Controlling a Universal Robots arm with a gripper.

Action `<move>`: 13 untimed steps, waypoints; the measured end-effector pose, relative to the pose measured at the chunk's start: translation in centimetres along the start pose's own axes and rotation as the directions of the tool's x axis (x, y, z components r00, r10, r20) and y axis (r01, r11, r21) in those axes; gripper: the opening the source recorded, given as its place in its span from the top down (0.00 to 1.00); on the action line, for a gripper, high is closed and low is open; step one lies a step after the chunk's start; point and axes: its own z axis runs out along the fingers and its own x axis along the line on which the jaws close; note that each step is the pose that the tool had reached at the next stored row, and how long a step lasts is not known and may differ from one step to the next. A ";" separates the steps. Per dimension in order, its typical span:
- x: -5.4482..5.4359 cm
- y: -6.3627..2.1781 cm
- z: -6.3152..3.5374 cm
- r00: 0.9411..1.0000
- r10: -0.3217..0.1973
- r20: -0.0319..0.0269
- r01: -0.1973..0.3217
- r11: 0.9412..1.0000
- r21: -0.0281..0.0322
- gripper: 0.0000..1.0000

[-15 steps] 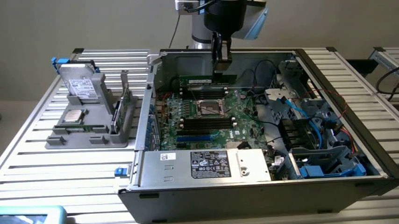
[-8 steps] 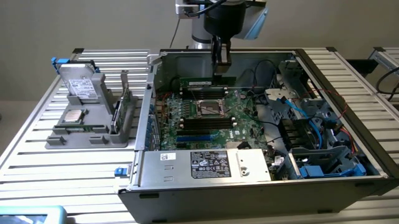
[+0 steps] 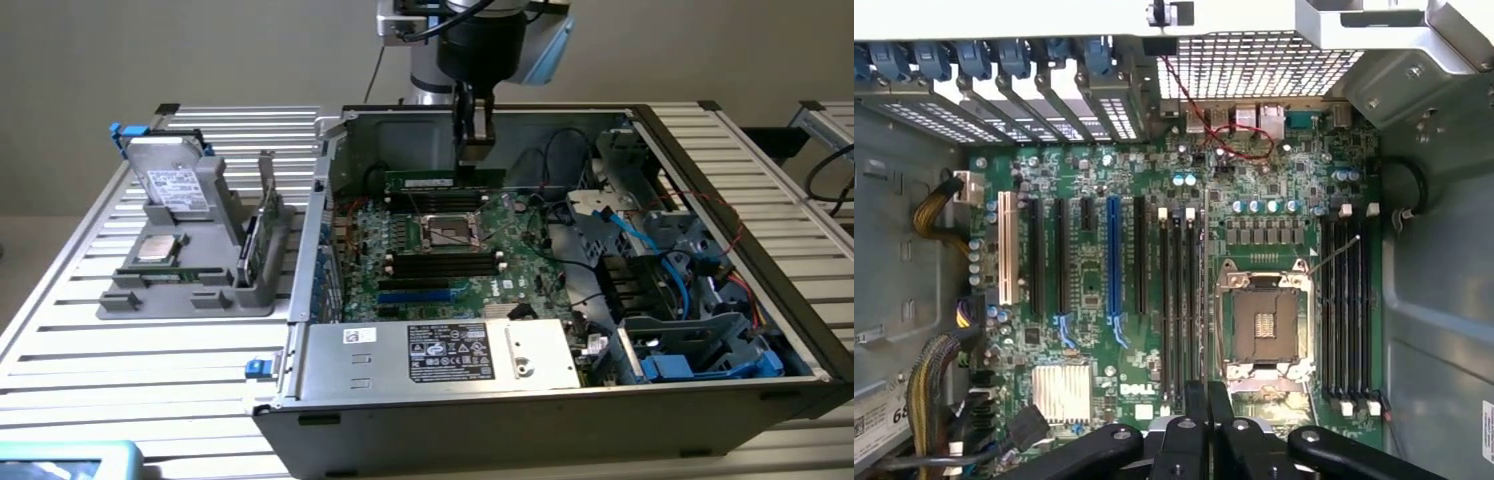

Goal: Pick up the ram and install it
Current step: 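Insert the ram into the slot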

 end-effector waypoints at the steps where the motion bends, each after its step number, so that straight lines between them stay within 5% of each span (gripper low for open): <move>1: 0.0 0.00 0.03 1.000 0.000 0.000 0.000 1.000 0.000 0.88; 13: -0.2 -0.53 2.09 1.000 0.000 -0.011 0.000 1.000 0.000 0.88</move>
